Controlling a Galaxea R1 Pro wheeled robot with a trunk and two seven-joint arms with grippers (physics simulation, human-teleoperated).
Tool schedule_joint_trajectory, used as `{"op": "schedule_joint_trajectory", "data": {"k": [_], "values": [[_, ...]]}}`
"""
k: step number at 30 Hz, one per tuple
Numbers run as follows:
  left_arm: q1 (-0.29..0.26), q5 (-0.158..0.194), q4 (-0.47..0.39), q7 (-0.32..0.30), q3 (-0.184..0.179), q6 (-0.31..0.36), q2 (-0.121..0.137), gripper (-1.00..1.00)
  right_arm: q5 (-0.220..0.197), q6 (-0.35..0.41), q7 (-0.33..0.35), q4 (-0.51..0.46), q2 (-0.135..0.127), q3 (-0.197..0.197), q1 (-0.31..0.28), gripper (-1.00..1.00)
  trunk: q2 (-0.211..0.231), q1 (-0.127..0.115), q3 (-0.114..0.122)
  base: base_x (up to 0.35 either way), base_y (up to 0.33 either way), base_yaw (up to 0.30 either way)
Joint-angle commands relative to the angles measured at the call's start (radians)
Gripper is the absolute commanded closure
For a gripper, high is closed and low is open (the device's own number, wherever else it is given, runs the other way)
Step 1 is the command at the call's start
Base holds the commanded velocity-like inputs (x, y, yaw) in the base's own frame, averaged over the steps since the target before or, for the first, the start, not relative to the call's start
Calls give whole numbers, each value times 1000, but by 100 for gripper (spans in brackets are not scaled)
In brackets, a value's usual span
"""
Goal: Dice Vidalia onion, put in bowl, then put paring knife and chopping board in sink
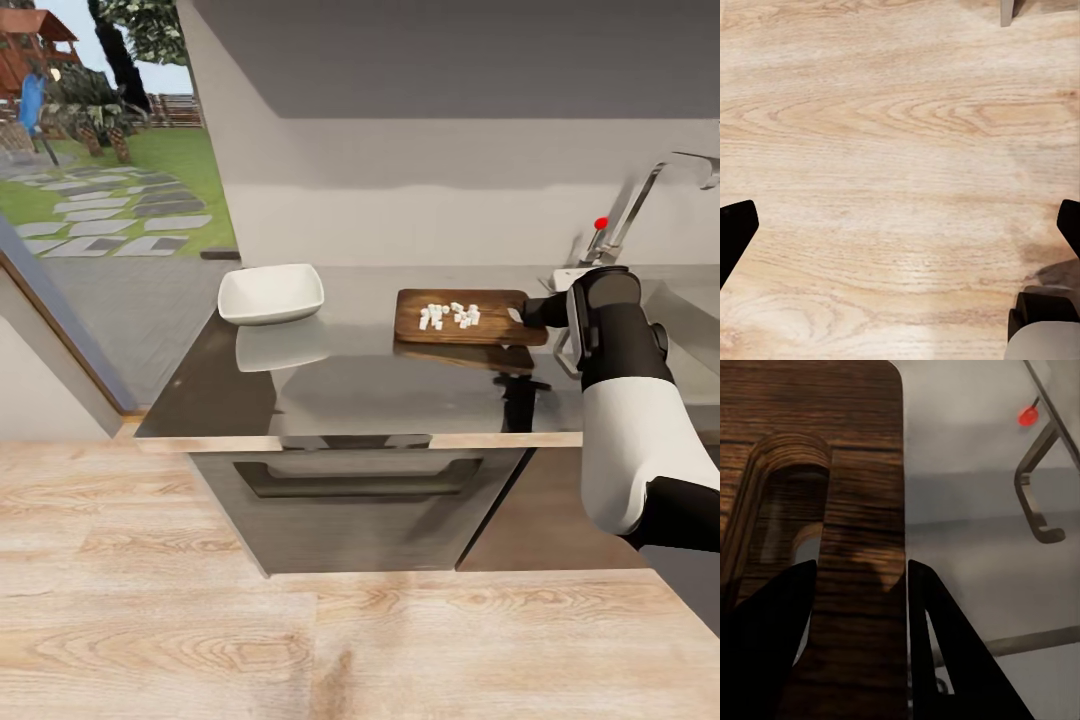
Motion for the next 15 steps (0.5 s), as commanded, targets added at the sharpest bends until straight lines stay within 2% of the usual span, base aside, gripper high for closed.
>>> {"op": "schedule_joint_trajectory", "data": {"k": [1,15], "values": [[-1,4,3,0,-3,-5,0,-100,9,3,18,-1,0,-2,-1,100,0,0,-1,0,0,0],[-1,4,3,0,-3,-5,0,-100,9,3,32,-1,0,-2,-1,100,0,0,-1,0,0,0]]}}
